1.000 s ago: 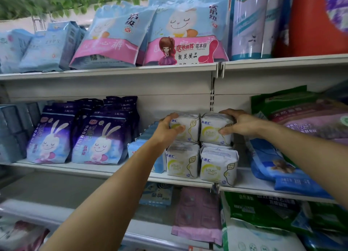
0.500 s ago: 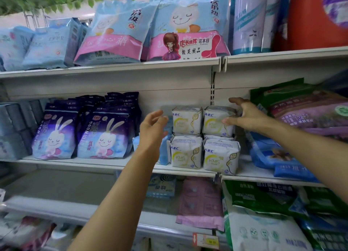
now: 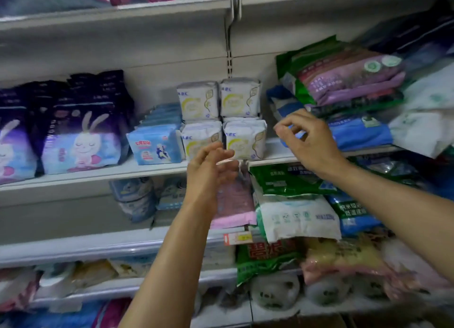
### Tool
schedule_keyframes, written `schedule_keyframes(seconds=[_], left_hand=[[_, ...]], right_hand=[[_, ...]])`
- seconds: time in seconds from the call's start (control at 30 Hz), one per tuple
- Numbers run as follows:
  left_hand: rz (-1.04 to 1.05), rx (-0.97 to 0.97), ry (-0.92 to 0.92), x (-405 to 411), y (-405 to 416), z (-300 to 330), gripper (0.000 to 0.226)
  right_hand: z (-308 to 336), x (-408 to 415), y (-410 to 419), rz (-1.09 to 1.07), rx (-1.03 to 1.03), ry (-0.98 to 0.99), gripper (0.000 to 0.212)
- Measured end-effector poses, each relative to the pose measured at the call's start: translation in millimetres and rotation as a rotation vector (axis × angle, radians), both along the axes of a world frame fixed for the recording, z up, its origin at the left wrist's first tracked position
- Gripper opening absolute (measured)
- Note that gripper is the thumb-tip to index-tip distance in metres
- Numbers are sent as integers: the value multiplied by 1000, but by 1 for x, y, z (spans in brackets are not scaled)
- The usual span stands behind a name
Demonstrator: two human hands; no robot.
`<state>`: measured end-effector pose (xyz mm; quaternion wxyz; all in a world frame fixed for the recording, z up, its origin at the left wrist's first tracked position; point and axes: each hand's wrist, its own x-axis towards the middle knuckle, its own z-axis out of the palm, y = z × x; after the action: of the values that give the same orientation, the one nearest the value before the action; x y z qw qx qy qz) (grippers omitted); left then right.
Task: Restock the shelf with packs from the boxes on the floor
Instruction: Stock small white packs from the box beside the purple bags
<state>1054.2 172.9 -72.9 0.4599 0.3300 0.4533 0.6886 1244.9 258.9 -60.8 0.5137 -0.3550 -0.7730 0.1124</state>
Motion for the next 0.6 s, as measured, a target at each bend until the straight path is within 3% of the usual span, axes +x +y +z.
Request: schedule_keyframes(seconds=[0.2, 0.37, 0.6], left_hand=[[-155, -112, 59, 69, -7, -40, 20], [-288, -207, 110, 157, -5, -60, 11], [-467, -326, 54, 342, -23, -109, 9]], right_hand=[[-45, 77, -30, -69, -115, -68, 13], [-86, 171, -56, -155, -250, -61, 12], [-130, 364, -103, -310, -434, -194, 4]])
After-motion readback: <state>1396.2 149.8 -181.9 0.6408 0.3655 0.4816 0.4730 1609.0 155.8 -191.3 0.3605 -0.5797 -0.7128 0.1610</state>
